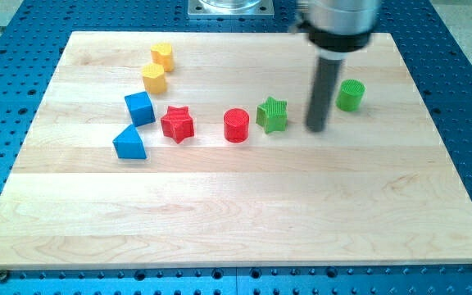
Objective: Adjust the green blocks diagonally
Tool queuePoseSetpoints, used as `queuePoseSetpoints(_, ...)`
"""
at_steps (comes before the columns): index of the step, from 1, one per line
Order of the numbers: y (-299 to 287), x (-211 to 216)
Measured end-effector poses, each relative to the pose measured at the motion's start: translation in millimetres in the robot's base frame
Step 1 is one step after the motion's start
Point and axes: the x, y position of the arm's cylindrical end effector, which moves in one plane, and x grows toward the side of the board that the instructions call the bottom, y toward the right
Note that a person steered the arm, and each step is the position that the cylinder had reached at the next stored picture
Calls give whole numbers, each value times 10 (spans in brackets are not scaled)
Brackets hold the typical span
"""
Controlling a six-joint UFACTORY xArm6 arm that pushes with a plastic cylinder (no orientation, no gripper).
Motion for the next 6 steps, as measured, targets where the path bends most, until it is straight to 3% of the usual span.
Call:
queuePoseSetpoints(1, 524, -61)
queuePoseSetpoints(3, 100, -429)
queuePoseSetpoints(5, 95, 170)
queuePoseSetpoints(6, -536, 189)
